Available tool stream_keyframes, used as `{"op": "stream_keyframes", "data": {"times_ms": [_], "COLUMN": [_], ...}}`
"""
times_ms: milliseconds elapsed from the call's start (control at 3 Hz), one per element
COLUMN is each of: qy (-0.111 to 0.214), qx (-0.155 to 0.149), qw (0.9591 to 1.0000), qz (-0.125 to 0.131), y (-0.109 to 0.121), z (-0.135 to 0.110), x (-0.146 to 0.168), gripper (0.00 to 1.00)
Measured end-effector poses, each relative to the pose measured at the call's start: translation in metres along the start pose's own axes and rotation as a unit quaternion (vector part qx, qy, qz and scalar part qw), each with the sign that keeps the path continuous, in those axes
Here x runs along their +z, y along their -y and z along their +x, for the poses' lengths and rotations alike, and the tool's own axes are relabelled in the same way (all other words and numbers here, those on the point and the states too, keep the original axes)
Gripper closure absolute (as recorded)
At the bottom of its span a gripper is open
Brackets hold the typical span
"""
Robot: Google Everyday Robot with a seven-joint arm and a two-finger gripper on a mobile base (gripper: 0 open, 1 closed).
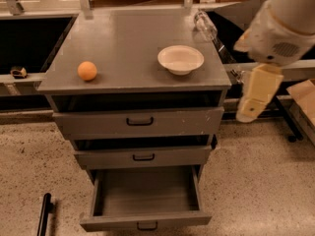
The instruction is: Place orange into bottom drawer
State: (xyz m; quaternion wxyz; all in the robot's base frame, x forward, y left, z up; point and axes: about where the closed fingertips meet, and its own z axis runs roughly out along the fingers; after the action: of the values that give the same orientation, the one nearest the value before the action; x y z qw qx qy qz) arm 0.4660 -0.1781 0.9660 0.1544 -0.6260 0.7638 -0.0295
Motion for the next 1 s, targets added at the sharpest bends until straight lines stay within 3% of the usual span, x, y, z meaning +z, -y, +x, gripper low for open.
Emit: {"op": "stream_keyframes", "data": {"times_ms": [333, 667, 1000], "qy": [0.008, 0.017, 0.017], "qx": [-0.063, -0.157, -0.157], "qw": [0.9976, 0.9854, 0.9854], "qz": [-0.029, -0.063, -0.063], "y": [0.013, -0.006, -0.006], "z": [-0.085, -0.167, -0.167], "x": [0.045, 0.092, 0.092], "gripper": [0.0, 0.0, 0.0]}}
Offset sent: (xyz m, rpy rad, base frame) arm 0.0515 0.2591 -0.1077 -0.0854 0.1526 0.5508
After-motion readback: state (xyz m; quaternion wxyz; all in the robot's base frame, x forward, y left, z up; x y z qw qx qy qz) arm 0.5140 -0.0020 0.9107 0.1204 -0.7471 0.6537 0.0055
